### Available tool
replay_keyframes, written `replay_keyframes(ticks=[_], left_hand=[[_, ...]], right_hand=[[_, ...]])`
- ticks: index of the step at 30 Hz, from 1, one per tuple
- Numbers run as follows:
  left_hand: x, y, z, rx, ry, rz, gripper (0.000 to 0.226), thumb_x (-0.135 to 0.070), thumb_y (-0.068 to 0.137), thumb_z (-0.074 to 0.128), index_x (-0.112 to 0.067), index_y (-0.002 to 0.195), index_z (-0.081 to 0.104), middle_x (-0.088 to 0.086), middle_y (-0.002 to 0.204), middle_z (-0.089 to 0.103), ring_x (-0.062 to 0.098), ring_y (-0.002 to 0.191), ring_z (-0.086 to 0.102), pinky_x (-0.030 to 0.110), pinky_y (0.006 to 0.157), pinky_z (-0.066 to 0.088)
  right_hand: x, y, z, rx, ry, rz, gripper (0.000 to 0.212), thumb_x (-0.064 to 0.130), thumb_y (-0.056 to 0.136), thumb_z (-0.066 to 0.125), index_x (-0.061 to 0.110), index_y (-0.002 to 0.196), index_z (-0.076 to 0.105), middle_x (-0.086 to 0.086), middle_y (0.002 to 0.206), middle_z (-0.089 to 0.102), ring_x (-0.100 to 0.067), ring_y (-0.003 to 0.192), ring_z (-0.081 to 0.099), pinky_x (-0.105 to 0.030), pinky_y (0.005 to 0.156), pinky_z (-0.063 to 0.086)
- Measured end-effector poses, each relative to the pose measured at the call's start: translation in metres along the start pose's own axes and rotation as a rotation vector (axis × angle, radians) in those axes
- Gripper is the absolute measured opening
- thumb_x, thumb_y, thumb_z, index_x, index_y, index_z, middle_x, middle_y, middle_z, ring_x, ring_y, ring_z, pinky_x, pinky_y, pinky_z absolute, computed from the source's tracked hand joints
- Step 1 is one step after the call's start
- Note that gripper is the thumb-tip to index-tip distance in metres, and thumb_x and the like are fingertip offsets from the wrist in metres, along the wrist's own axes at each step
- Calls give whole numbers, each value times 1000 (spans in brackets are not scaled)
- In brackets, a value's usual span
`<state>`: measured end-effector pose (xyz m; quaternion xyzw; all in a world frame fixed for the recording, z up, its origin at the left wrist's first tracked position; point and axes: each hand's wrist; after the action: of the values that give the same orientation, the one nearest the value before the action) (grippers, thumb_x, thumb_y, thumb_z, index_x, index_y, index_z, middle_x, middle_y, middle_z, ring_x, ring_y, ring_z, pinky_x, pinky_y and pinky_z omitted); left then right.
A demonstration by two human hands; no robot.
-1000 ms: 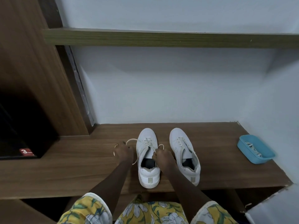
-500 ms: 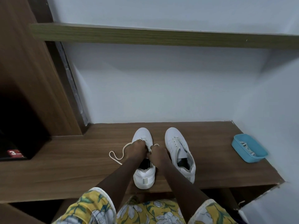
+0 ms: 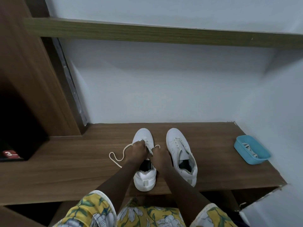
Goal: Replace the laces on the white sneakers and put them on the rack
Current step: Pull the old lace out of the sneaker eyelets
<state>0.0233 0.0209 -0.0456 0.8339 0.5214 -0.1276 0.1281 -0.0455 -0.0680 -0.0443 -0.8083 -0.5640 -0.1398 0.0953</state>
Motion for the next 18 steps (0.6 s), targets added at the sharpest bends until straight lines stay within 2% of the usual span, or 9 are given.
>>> replay_keyframes(ticks=[3,5,6,8,9,12,14,16,18], left_hand=[[-3,0,-4,-10,-261,-198,12,-15,90,46,-9,81,52,8,76,58,32,78,56,32,63,37],[0,0,-7,-15,-462,-360,16,-11,89,48,-12,73,47,3,67,50,27,75,50,29,64,34],[2,1,-7,-7,-574,-417,15,-10,90,47,-12,75,48,6,73,54,28,78,51,28,67,36],[6,1,-8,17,-709,-473,6,-9,92,46,-11,91,52,17,97,62,34,94,58,28,72,37],[6,0,-10,7,-705,-453,11,-8,91,48,-9,99,55,18,106,63,35,101,58,27,74,38],[8,-1,-10,-13,-546,-274,38,-5,87,52,-11,124,55,13,117,62,30,106,59,26,78,39],[9,0,-8,19,-357,-132,40,-9,88,52,-19,126,58,8,120,60,27,107,58,27,80,42],[12,0,-9,-77,-182,52,33,-9,79,63,-22,109,71,0,111,66,23,95,64,28,71,47],[14,-1,-9,-102,-38,165,24,-12,55,82,-26,73,77,-8,82,70,17,62,66,22,47,43]], right_hand=[[2,-1,2,-2,-9,6,26,23,95,50,8,111,63,-12,112,58,-25,97,61,-27,75,44],[2,-1,3,6,-32,8,27,24,95,48,7,111,62,-13,113,56,-26,98,60,-27,74,43],[2,-1,3,11,-44,8,28,24,95,48,7,111,62,-14,114,56,-27,99,60,-28,76,43],[3,0,4,16,-62,10,28,23,95,46,7,111,62,-14,114,56,-27,100,60,-30,78,44],[4,0,4,13,-66,11,27,22,95,46,7,111,62,-14,114,57,-27,100,60,-30,79,45],[4,0,6,8,-88,8,28,22,96,44,7,112,61,-14,115,57,-26,101,59,-29,82,45],[4,0,7,5,-80,13,28,23,97,45,7,113,61,-14,116,56,-26,102,59,-30,83,45],[4,0,8,-2,-69,18,28,23,96,46,6,112,61,-14,117,56,-26,103,59,-29,83,45],[5,0,8,-6,-65,21,28,23,96,46,6,113,61,-14,117,56,-26,102,59,-29,82,45]])
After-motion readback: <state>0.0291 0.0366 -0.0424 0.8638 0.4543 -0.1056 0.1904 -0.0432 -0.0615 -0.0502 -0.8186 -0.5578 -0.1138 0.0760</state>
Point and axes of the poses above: each hand's wrist, its own y-axis towards the middle knuckle, its own z-axis out of the palm, x = y × z
